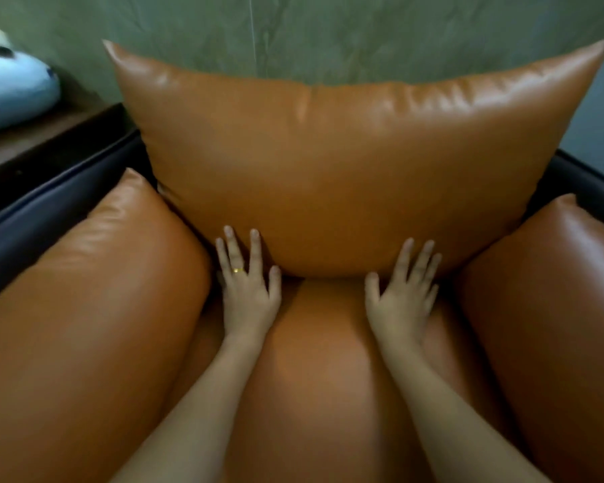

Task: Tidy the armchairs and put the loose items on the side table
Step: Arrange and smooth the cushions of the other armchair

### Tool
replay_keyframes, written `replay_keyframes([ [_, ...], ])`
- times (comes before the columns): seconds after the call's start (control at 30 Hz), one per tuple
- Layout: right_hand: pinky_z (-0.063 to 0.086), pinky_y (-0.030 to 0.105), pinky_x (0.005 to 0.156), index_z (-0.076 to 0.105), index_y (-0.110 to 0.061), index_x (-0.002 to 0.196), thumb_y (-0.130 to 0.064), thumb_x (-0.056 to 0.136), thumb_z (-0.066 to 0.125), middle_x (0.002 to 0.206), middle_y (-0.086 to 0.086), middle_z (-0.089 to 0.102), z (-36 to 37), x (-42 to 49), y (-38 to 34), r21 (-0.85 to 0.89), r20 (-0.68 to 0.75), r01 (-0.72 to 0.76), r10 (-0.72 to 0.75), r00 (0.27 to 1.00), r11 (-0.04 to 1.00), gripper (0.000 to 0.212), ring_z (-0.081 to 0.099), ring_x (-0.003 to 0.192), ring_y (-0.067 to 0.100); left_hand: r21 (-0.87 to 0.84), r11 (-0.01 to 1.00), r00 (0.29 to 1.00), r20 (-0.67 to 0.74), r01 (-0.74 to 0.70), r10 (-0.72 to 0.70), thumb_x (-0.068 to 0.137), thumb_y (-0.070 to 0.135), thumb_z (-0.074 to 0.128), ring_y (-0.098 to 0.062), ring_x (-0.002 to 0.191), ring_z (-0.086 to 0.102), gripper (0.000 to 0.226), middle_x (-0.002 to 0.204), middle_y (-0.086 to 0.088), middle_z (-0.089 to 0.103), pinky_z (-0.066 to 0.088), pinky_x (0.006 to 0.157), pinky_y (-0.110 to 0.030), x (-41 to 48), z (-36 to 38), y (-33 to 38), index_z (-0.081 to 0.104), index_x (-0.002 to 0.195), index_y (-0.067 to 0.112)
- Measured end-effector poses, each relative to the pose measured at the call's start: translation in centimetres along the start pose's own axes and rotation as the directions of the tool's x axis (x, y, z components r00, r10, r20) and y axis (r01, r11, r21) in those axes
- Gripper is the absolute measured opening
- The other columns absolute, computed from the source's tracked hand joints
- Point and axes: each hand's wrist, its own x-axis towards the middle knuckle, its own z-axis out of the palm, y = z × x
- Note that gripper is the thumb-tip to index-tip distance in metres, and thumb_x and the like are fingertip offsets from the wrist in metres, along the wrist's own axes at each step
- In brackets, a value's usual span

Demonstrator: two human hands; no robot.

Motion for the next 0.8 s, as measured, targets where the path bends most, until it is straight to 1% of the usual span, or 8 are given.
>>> replay_keyframes([
  [0.07,0.018,0.053,0.123,-0.017,-0.027,0.158,-0.05,0.096,0.045,0.167,0.008,-0.017,-0.7,-2.2,0.1,-0.05,0.133,-0.01,0.017,0.991,0.999,0.09,-0.008,0.155,0.028,0.083,0.994,0.982,0.167,0.074,-0.087,0.099,0.04,0.046,-0.03,0.154,0.0,0.076,0.167,-0.004,-0.01,0.032,0.111,-0.065,-2.4,-1.2,1.2,-0.001,0.158,0.038],
  [0.13,0.01,0.05,0.125,-0.004,-0.029,0.16,-0.053,0.096,0.037,0.168,0.007,-0.009,-1.1,-4.1,0.4,-0.099,0.295,0.024,0.006,0.955,0.995,0.08,-0.008,0.155,0.024,0.153,0.981,0.943,0.291,0.118,-0.158,0.097,0.04,0.045,-0.026,0.154,0.006,0.077,0.167,-0.002,0.007,0.027,0.113,-0.065,-4.9,-2.5,1.8,-0.004,0.156,0.042],
  [0.2,0.004,0.048,0.125,0.015,-0.032,0.16,-0.054,0.097,0.029,0.169,0.005,0.008,-2.0,-5.4,0.6,-0.137,0.424,0.079,-0.013,0.906,0.987,0.068,-0.001,0.156,0.023,0.205,0.969,0.9,0.383,0.14,-0.211,0.098,0.042,0.038,-0.022,0.152,0.014,0.067,0.164,0.001,0.024,0.016,0.12,-0.058,-7.1,-3.9,2.3,0.007,0.158,0.04],
  [0.23,0.003,0.048,0.125,0.02,-0.032,0.159,-0.054,0.098,0.027,0.168,0.004,0.013,-2.4,-5.7,0.6,-0.145,0.45,0.096,-0.021,0.893,0.985,0.065,0.002,0.155,0.023,0.227,0.965,0.886,0.409,0.134,-0.219,0.099,0.044,0.034,-0.02,0.152,0.015,0.061,0.163,0.002,0.026,0.013,0.122,-0.055,-8.1,-4.5,2.4,0.016,0.157,0.037],
  [0.27,0.002,0.048,0.125,0.022,-0.032,0.159,-0.054,0.098,0.026,0.168,0.003,0.014,-2.8,-6.0,0.6,-0.15,0.461,0.104,-0.023,0.887,0.983,0.064,0.003,0.155,0.023,0.24,0.962,0.879,0.423,0.127,-0.222,0.1,0.045,0.031,-0.018,0.153,0.014,0.058,0.164,0.003,0.025,0.01,0.123,-0.052,-9.1,-5.0,2.6,0.024,0.156,0.035],
  [0.33,0.001,0.047,0.125,0.02,-0.032,0.159,-0.055,0.099,0.023,0.168,0.002,0.013,-3.5,-6.5,0.6,-0.159,0.471,0.112,-0.024,0.882,0.981,0.064,0.003,0.155,0.024,0.25,0.96,0.881,0.418,0.124,-0.222,0.1,0.047,0.028,-0.016,0.153,0.012,0.056,0.165,0.004,0.022,0.008,0.124,-0.048,-10.5,-5.8,2.8,0.029,0.155,0.033],
  [0.63,0.0,0.05,0.124,0.013,-0.03,0.16,-0.054,0.099,0.019,0.169,0.005,0.005,-6.2,-14.1,0.1,-0.168,0.474,0.174,-0.075,0.877,0.97,0.066,-0.001,0.155,0.027,0.279,0.956,0.913,0.364,0.085,-0.187,0.097,0.052,0.026,-0.019,0.153,0.013,0.061,0.165,0.001,0.021,0.01,0.123,-0.047,-16.9,-8.8,2.9,0.027,0.155,0.032],
  [0.8,0.0,0.051,0.124,0.01,-0.027,0.161,-0.054,0.099,0.019,0.169,0.005,0.007,-7.8,-20.2,-0.7,-0.162,0.466,0.245,-0.145,0.873,0.956,0.068,0.0,0.155,0.028,0.244,0.967,0.902,0.399,0.069,-0.164,0.099,0.051,0.026,-0.017,0.154,0.004,0.062,0.167,0.002,0.011,0.004,0.124,-0.044,-21.8,-12.2,3.1,0.019,0.158,0.031],
])
